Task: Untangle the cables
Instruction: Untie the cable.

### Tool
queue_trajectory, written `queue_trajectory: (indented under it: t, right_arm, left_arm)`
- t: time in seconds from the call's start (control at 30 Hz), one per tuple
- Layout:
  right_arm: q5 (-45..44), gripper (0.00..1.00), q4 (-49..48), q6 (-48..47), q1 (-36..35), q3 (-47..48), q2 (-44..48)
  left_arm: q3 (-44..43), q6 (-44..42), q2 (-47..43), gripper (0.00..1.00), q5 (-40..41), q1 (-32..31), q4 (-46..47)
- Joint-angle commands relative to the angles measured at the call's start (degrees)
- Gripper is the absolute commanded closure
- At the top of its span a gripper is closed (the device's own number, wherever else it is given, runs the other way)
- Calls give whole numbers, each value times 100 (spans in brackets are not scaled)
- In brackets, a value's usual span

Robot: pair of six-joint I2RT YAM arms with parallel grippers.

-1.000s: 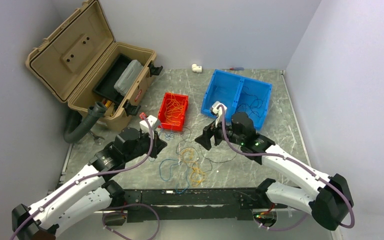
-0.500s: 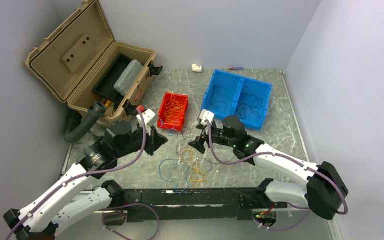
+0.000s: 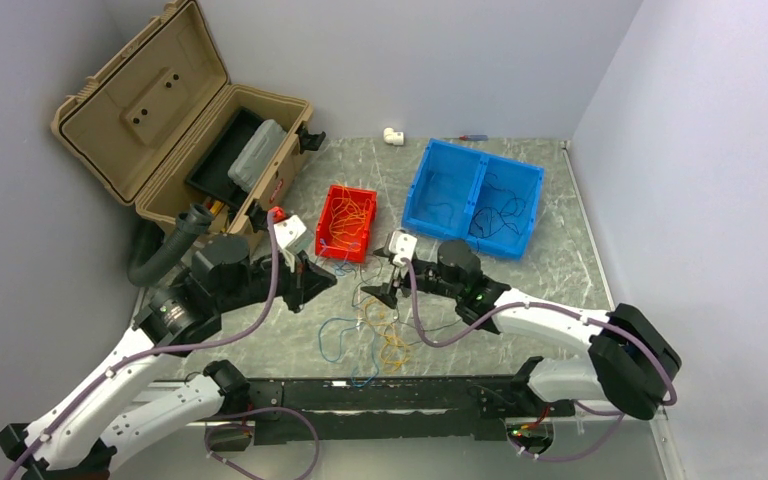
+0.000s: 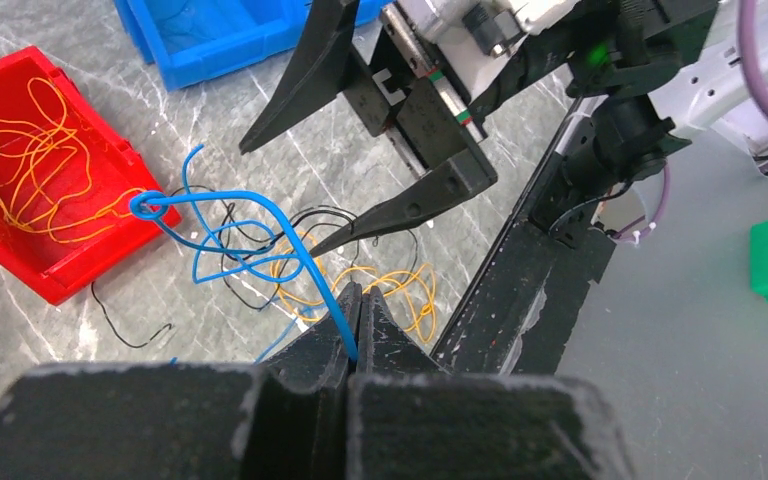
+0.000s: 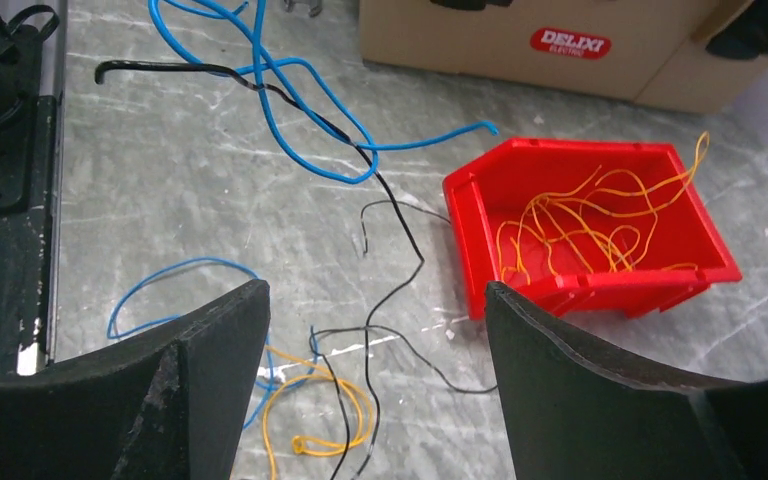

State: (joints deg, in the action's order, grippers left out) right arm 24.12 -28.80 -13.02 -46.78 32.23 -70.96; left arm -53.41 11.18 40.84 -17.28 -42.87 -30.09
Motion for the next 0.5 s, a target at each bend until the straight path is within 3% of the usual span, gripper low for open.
queue_trajectory:
  t: [0.0,0.3,0.47]
  right_arm:
    - [-1,20,-1018,-315,-128,-13,-176]
    - [-233,27,-1274,-471,-380,367,-682]
    - [-78,53,-1104,-501,-423,609,-860]
  left_arm:
    - [-378,-167,-85,100,-225,-36,-169]
    - [-547,-239,-203,100,-298,-39,-362]
    - [-574,-278,-228,100,-177,-45,-469]
